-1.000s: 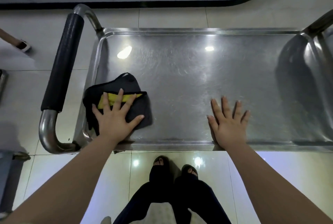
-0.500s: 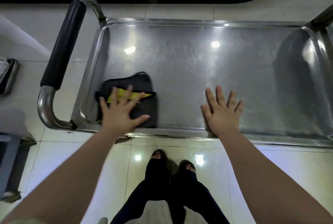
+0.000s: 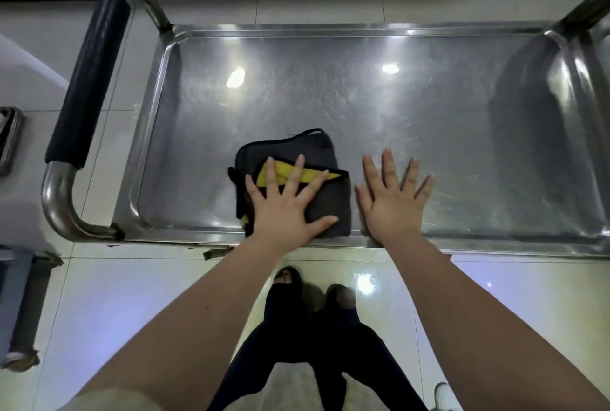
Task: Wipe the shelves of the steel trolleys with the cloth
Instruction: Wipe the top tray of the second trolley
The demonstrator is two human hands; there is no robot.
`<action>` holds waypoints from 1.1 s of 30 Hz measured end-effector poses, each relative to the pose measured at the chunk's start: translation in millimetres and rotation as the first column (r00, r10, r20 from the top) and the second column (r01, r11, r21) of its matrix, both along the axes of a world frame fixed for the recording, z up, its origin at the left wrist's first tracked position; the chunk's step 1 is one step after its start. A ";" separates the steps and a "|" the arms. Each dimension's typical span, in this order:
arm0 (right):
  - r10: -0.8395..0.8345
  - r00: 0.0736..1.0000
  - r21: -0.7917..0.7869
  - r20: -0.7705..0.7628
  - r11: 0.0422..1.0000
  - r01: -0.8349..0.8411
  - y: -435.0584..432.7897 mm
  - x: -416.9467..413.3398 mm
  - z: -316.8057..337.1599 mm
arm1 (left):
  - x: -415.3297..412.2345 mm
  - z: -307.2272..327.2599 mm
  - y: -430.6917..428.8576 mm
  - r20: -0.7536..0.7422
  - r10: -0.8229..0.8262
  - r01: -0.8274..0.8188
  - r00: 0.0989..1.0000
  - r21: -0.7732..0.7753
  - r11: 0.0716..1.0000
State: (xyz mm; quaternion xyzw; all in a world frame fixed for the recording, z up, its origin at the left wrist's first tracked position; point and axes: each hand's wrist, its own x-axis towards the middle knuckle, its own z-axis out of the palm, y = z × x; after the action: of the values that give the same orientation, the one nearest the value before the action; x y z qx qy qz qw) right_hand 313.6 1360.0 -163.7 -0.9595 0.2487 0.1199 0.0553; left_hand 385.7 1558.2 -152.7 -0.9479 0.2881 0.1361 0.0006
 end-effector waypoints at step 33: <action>-0.013 1.000 0.074 -0.007 0.997 0.014 -101.2 -51.6 13.1 | 43.8 5.4 102.8 0.019 0.282 -0.282 0.959 -0.029 0.959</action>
State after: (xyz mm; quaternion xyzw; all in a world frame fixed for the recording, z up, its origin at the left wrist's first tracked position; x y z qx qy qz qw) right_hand 262.0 1258.8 -150.6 -0.9547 0.2507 0.1319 0.0906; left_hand 429.5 1661.0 -147.3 -0.9807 0.1519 0.1202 -0.0277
